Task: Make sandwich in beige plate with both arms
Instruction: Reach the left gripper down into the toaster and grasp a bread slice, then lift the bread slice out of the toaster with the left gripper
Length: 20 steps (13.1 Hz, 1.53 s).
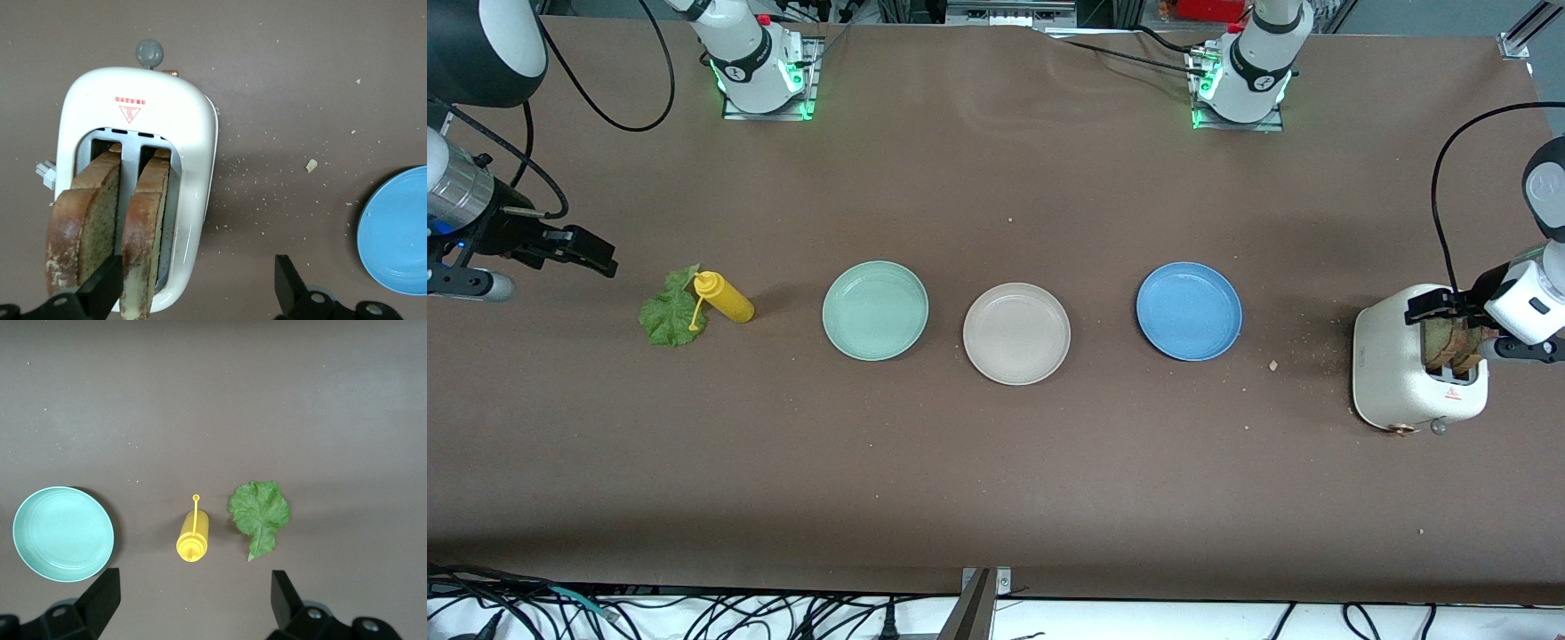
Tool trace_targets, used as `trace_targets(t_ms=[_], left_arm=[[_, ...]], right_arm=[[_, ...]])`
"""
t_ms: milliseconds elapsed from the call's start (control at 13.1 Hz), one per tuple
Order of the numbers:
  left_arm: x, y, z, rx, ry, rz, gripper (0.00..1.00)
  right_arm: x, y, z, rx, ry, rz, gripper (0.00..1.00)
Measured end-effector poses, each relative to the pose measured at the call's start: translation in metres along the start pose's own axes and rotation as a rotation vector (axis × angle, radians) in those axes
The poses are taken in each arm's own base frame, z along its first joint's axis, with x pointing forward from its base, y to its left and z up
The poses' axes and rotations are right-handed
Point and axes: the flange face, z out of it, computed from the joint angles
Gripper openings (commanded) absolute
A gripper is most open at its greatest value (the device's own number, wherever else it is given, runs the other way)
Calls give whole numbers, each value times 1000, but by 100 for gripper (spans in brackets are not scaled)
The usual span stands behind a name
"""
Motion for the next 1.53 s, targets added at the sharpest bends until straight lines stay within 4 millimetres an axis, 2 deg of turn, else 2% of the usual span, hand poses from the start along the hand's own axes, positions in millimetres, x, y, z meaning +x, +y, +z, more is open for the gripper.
trace_targets(t_ms=[383,613,843,919,1073,1226,1302,1532], left_arm=[[2,-16,15,0,1,-2,99],[3,-18,27,-2,-8,-5,98],[7,-19,38,-1,-9,-3,85],[7,-19,40,-1,-11,-2,77],[7,-19,41,-2,-12,9,43],[7,-22,40,-2,-12,33,23],[6,-24,40,-2,-11,43,1],[5,-31,35,2,-14,99,0]], right_arm=[[0,0,0,0,0,0,100],[0,1,0,0,0,2,100],[0,4,0,-1,0,7,100],[0,4,0,-1,0,7,100],[0,4,0,-1,-1,7,100],[0,4,0,-1,-1,7,100],[0,4,0,-1,-1,7,100],[0,4,0,-1,-1,7,100]])
